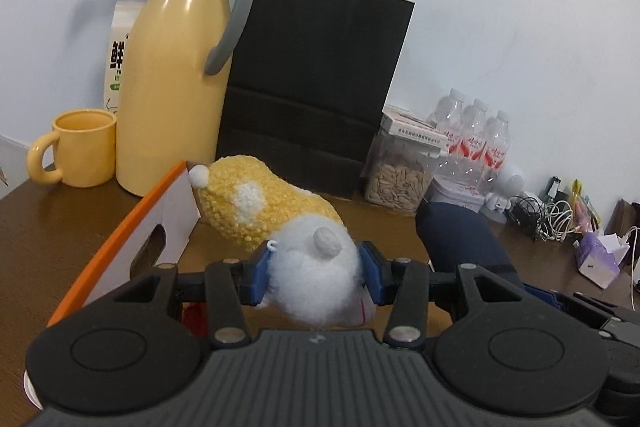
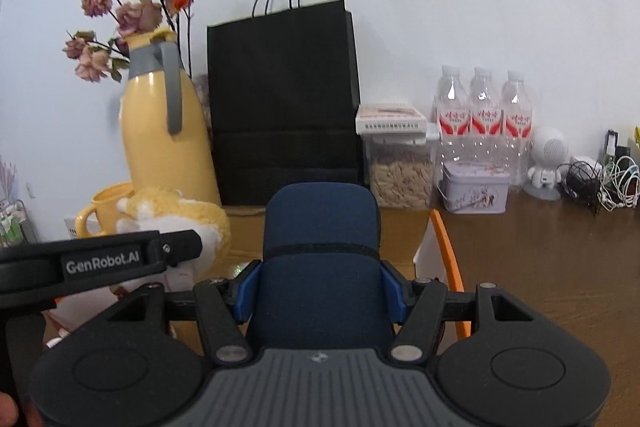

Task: Organize objects
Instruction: 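Carry the sheep toy and navy pouch over the cardboard box, then lower the sheep toy and pouch into the box and open both tools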

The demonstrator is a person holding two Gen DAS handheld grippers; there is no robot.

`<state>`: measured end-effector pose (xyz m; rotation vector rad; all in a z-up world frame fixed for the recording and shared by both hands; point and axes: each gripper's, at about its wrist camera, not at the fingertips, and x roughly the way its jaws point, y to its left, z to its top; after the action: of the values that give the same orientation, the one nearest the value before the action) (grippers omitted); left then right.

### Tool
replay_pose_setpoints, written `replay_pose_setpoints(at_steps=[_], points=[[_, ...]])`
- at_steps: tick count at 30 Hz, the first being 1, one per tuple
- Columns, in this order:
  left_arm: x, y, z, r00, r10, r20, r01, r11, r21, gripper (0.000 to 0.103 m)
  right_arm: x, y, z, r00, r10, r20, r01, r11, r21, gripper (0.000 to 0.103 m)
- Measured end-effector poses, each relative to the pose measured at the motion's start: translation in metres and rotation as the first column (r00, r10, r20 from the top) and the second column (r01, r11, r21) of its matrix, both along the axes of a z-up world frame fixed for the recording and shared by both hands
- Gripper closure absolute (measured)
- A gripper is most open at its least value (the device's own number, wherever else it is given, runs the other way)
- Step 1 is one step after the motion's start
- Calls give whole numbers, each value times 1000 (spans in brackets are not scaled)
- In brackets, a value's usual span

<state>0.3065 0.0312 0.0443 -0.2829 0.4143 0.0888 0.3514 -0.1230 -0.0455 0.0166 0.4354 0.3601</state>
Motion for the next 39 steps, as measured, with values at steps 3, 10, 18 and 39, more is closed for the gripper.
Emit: replay_pose_setpoints(at_steps=[3,10,18,39], points=[[-4,-1,0,1000,-2,10,2,1000,11,55,-1,1,-3,1000,6,-13,-6,1000,-10,43],[-17,-5,6,996,47,73,-50,998,43,0,-6,-2,-2,1000,9,-14,-9,1000,-3,12],[-25,-8,12,992,73,103,-78,996,53,0,-17,-3,3,1000,25,18,-25,1000,-10,0],[-88,-11,55,989,20,150,-31,997,71,0,-73,-12,42,987,87,138,-86,996,-14,0]])
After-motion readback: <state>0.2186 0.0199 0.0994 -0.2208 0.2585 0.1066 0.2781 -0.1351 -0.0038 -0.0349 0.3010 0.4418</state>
